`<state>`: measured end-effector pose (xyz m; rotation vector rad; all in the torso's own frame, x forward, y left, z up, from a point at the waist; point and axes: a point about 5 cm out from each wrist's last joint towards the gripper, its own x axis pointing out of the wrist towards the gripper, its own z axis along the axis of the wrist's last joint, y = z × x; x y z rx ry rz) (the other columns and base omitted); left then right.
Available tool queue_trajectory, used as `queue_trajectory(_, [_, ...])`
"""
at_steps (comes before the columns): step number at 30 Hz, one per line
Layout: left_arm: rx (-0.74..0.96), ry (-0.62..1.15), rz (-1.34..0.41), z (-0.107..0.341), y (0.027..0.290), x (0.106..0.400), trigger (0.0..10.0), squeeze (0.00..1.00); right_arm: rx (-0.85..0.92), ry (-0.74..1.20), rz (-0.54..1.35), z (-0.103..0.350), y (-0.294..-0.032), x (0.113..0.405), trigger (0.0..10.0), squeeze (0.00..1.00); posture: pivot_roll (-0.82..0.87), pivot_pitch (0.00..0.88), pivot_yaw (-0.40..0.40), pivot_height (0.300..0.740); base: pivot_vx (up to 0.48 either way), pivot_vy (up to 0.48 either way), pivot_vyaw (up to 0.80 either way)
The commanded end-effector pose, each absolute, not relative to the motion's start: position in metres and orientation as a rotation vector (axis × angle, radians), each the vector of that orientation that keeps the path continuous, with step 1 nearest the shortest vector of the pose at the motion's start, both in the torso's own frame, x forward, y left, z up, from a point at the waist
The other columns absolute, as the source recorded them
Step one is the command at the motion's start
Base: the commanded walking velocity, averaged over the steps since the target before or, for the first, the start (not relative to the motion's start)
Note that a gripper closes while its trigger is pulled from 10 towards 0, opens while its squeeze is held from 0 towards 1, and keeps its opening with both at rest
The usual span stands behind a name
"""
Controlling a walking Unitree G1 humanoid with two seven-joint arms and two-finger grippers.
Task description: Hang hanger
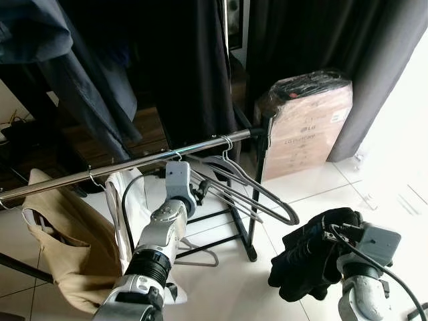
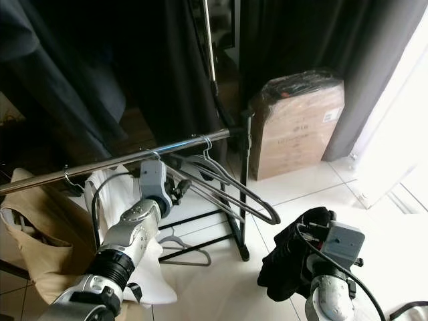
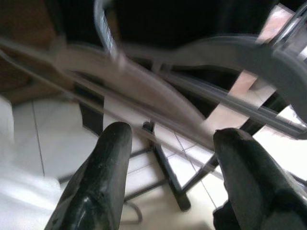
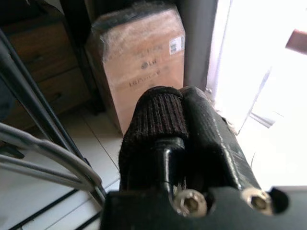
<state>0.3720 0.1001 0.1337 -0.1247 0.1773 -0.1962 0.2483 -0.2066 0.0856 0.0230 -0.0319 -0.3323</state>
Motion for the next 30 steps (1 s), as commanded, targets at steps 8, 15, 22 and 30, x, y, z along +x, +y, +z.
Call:
queue_trajectory(8, [-0.076,0.199,-0.201,0.134,0.105,0.369,10.0,0.0,0.027,-0.041,-0.318,0.09,-0.198,0.25,10.0,0.0,-0.13,0.227,0.096,0.74,0.0,0.0,0.0])
queue_trajectory(15, [-0.083,0.263,-0.154,0.123,0.108,0.367,10.0,0.0,0.026,-0.031,-0.313,0.089,-0.197,0.252,10.0,0.0,-0.13,0.23,0.093,0.74,0.0,0.0,0.0])
queue_trajectory(22, [-0.123,0.35,-0.097,0.108,0.11,0.369,10.0,0.0,0.025,-0.024,-0.311,0.088,-0.197,0.251,10.0,0.0,-0.13,0.232,0.094,0.74,0.0,0.0,0.0])
queue_trajectory(30, [-0.099,0.356,0.053,0.104,0.131,0.367,10.0,0.0,0.027,-0.014,-0.306,0.085,-0.195,0.249,10.0,0.0,-0.12,0.235,0.092,0.74,0.0,0.0,0.0])
